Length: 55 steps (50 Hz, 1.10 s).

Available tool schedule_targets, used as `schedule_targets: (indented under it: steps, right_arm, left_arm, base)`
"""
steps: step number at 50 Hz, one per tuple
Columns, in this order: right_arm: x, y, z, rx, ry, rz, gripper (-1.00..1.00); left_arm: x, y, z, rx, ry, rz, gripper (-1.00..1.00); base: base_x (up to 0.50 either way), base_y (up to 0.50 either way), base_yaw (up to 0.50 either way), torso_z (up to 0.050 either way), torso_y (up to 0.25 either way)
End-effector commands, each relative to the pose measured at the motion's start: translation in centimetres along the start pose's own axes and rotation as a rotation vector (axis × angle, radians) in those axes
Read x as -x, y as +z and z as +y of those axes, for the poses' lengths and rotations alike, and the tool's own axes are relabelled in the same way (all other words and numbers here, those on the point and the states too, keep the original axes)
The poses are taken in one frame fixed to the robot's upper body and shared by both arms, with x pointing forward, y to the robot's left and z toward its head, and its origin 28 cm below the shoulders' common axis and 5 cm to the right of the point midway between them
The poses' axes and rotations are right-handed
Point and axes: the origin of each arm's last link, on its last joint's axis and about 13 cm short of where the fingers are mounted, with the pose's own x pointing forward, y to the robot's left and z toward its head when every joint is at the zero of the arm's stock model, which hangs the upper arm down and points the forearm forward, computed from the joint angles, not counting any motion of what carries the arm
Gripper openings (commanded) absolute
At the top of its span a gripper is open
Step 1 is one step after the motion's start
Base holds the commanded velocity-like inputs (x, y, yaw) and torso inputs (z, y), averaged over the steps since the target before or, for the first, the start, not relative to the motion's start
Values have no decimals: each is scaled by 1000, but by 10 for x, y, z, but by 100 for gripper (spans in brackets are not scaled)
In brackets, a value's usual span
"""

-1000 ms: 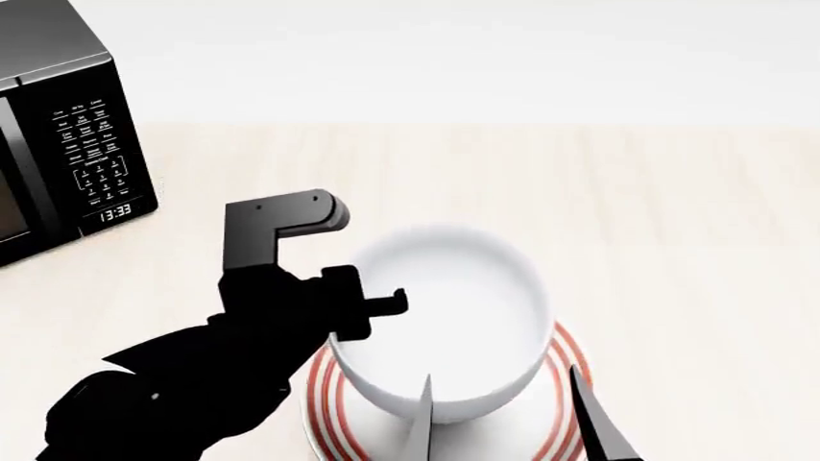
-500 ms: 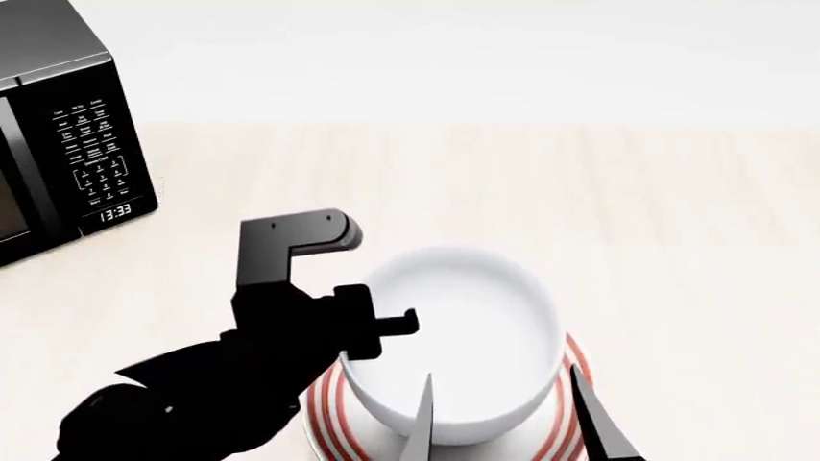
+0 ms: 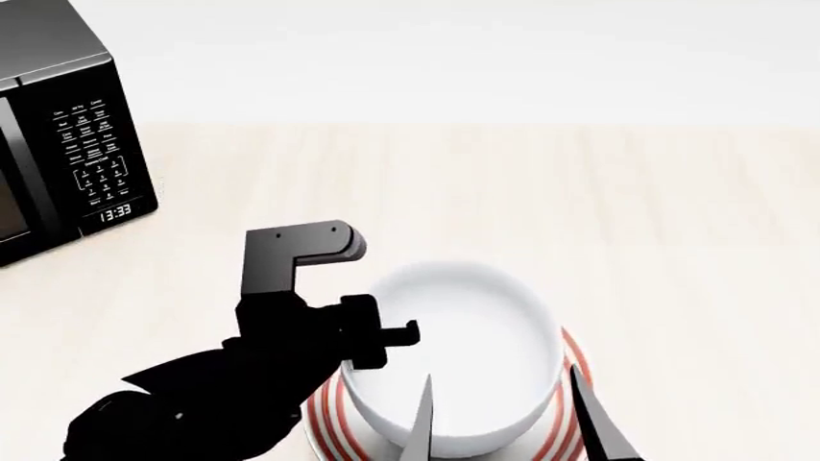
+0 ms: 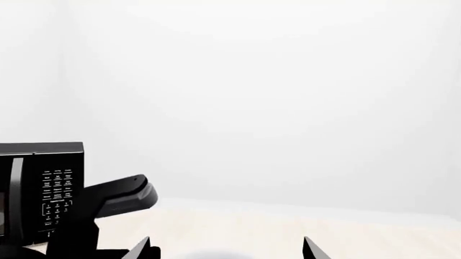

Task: Pick up the white bowl and put it on the plate.

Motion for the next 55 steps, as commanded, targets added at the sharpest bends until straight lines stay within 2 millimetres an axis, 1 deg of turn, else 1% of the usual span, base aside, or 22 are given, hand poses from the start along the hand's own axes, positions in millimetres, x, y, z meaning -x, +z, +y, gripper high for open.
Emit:
schedule_targets:
  steps: [1, 11, 15, 16, 17, 19, 20, 22, 23, 25, 26, 28, 30, 35, 37, 40, 46, 52, 55]
  right_arm:
    - [-4, 0, -2, 15, -8, -17, 100]
    - [-4, 0, -2, 15, -8, -18, 100]
    - [-4, 0, -2, 15, -9, -18, 100]
    - [-3, 1, -2, 17, -9, -19, 100]
    - [-3, 2, -3, 17, -11, -21, 100]
    - [-3, 4, -3, 17, -13, -26, 100]
    - [-3, 5, -4, 19, -15, -29, 100]
    - [-3, 6, -4, 21, -16, -31, 100]
    - [-3, 8, -4, 23, -17, -36, 100]
    - [-3, 11, -4, 25, -18, -44, 100]
    - [-2, 14, -5, 26, -19, -52, 100]
    - [-2, 15, -5, 27, -21, -57, 100]
    - [-2, 19, -5, 29, -23, -68, 100]
    - [0, 29, -6, 36, -24, -93, 100]
    - [0, 32, -6, 38, -26, -104, 100]
    - [1, 38, -7, 41, -33, -123, 100]
    - [3, 50, -5, 43, -25, -159, 100]
    - [5, 61, -5, 46, -22, -189, 100]
    - [6, 65, -3, 51, -15, -202, 100]
  left_arm:
    - [-3, 3, -5, 5, -32, -30, 100]
    - [-4, 2, -3, 9, -21, -31, 100]
    - [0, 7, -3, -23, -7, -79, 100]
    - [3, 11, -3, -63, 3, -112, 100]
    - [11, 18, -4, -107, 4, -160, 100]
    - [19, 23, -4, -137, 3, -204, 100]
    - [25, 27, -4, -137, 30, -262, 100]
    - [30, 30, -3, -180, 30, -294, 100]
    - [36, 32, -2, -187, 40, -336, 100]
    - [44, 33, -1, -173, 31, -348, 100]
    - [51, 35, 0, -172, 29, -381, 100]
    - [57, 37, 1, -183, 31, -406, 100]
    - [68, 38, 2, -220, 42, -473, 100]
    - [85, 32, 5, -261, 77, -564, 100]
    - [91, 31, 4, -319, 91, -632, 100]
    - [99, 29, 3, -350, 99, -686, 100]
    - [113, 21, 3, -351, 96, -708, 100]
    - [133, 6, 4, -308, 80, -720, 100]
    - [146, -2, 4, -291, 76, -746, 100]
  base:
    - [0, 0, 0, 0, 0]
    - [0, 0, 0, 0, 0]
    - [0, 0, 0, 0, 0]
    - [0, 0, 0, 0, 0]
    - [0, 0, 0, 0, 0]
    - [0, 0, 0, 0, 0]
    - [0, 0, 0, 0, 0]
    - [0, 0, 0, 0, 0]
    - [0, 0, 0, 0, 0]
    - [0, 0, 0, 0, 0]
    - [0, 0, 0, 0, 0]
    - [0, 0, 0, 0, 0]
    - [0, 0, 0, 0, 0]
    - [0, 0, 0, 0, 0]
    - [0, 0, 0, 0, 0]
    - [0, 0, 0, 0, 0]
    - [0, 0, 0, 0, 0]
    - [0, 0, 0, 0, 0]
    - [0, 0, 0, 0, 0]
